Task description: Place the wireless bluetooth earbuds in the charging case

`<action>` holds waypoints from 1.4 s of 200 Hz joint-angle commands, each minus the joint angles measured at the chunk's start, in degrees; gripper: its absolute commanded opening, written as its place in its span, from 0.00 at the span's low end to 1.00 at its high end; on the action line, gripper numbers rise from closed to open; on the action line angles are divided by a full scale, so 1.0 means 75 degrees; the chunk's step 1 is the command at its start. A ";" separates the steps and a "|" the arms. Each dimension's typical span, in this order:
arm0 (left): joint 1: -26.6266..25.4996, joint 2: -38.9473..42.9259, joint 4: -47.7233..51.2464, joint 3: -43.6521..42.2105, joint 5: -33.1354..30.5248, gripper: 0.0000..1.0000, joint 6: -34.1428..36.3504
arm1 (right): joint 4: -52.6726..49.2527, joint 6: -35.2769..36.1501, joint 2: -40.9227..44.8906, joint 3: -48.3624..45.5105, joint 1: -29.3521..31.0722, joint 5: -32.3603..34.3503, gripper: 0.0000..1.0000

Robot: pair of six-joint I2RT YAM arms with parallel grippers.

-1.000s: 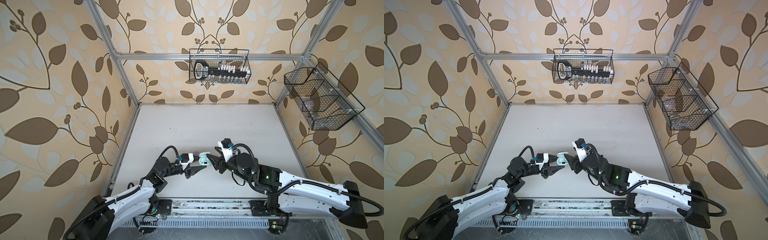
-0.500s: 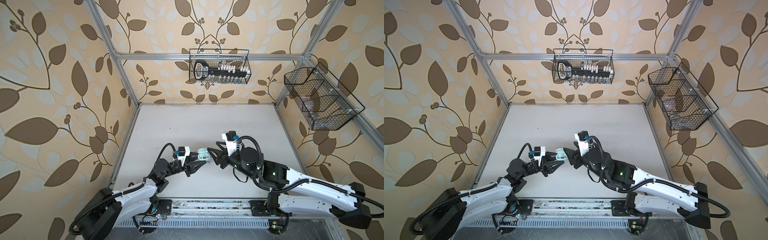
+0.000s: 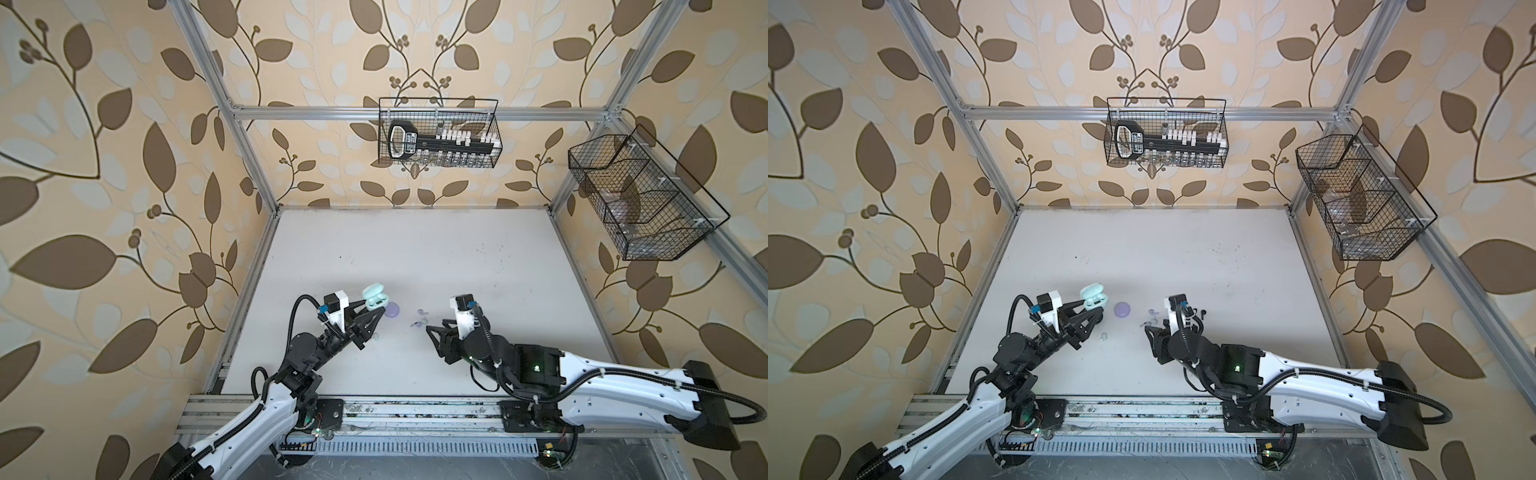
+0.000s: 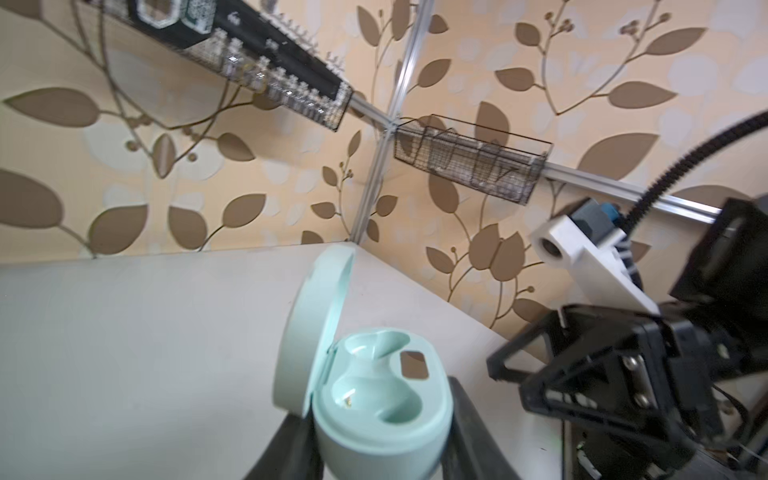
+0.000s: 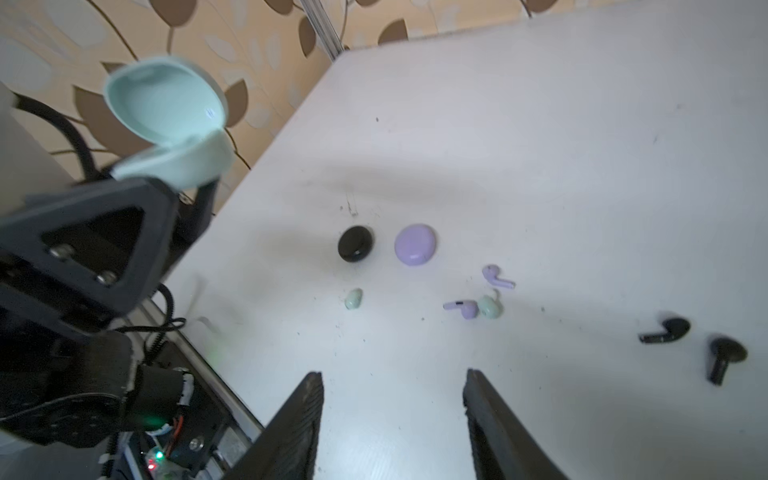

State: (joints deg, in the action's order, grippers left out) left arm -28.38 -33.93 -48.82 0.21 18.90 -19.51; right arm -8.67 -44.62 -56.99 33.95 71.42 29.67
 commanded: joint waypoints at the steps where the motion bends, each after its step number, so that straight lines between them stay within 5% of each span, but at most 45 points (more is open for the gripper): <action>1: 0.0200 -0.0161 -0.0611 -0.0023 -0.0181 0.00 -0.0497 | 0.0878 -0.0693 -0.0887 0.0007 0.0059 -0.0307 0.56; 58: 0.0403 0.0788 0.0470 -0.0027 -0.0709 0.00 -0.0527 | 0.1913 -0.0182 -0.4211 0.1659 0.0065 -0.1254 0.58; 116: 0.0402 0.2012 0.2625 0.0304 -0.1524 0.00 -0.0271 | 0.2260 0.0108 -0.6273 0.2889 -0.0241 -0.1715 0.55; 171: 0.0373 0.3517 0.3988 0.0273 -0.2441 0.00 -0.0282 | 0.1908 0.0300 -0.7175 0.3484 -0.0358 -0.1415 0.50; 280: 0.0339 0.3247 0.3837 0.0334 -0.2297 0.00 -0.0164 | 0.0688 0.0666 -0.7923 0.4348 -0.0291 -0.0393 0.39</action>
State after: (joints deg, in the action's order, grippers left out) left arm -25.82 -9.87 -17.69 0.34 2.37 -21.54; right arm 0.75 -40.34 -114.59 65.04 68.77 23.03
